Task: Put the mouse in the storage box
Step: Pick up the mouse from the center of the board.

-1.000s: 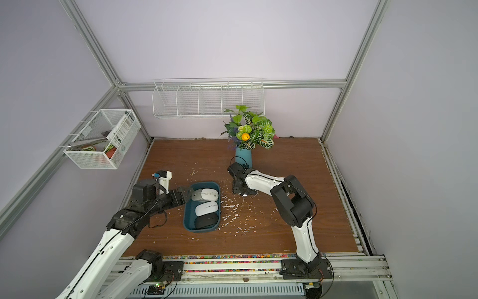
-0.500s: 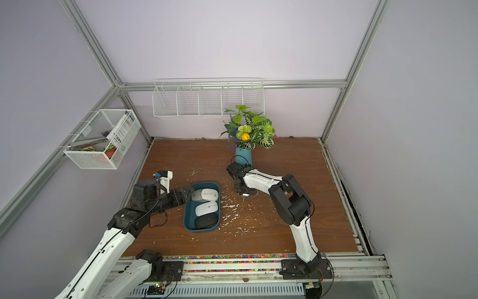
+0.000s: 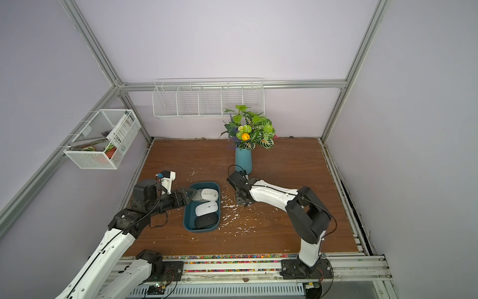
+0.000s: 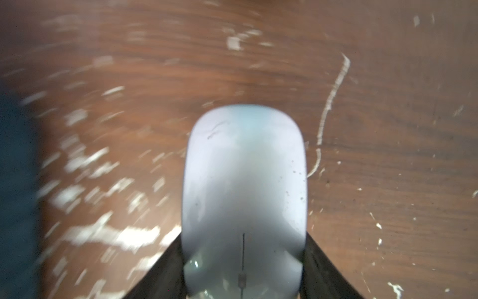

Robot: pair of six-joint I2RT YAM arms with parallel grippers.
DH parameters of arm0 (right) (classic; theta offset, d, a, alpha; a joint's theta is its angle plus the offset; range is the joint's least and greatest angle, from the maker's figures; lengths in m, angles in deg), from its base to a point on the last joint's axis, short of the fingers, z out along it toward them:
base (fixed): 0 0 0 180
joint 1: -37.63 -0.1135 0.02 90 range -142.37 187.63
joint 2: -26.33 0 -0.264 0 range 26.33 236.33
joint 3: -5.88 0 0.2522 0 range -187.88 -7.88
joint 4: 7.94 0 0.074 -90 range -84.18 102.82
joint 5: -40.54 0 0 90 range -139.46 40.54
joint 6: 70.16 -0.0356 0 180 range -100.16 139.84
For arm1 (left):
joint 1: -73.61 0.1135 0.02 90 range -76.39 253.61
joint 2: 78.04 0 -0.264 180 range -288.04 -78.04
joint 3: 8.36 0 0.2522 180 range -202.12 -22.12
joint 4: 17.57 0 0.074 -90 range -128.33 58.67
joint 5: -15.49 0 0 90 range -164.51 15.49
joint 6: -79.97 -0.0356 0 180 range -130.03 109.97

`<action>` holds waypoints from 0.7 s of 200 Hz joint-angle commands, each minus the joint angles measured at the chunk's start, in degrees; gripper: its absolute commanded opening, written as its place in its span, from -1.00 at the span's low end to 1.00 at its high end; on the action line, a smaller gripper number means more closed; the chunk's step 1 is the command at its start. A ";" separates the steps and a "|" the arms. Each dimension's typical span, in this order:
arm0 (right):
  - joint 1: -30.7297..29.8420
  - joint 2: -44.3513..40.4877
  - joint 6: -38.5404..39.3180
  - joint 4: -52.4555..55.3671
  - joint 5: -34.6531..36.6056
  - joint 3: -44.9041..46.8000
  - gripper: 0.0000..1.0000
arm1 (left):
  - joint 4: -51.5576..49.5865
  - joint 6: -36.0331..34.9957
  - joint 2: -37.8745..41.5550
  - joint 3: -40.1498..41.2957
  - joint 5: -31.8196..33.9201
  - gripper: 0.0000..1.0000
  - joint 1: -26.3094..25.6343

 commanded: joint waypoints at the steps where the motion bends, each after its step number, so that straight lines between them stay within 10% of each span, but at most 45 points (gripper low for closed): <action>1: -3.75 -8.62 15.07 -10.11 0.23 6.32 -0.27 | 4.11 0.40 0.16 0.81 -10.15 0.47 -0.31; 63: -9.84 -23.95 28.68 -25.43 -13.79 22.12 -0.25 | 8.17 4.44 -2.37 2.86 -23.07 0.46 -0.36; 140: -15.23 -22.56 31.92 -28.50 -16.73 20.63 -0.20 | 12.58 5.22 -11.12 4.19 -17.16 0.39 -8.85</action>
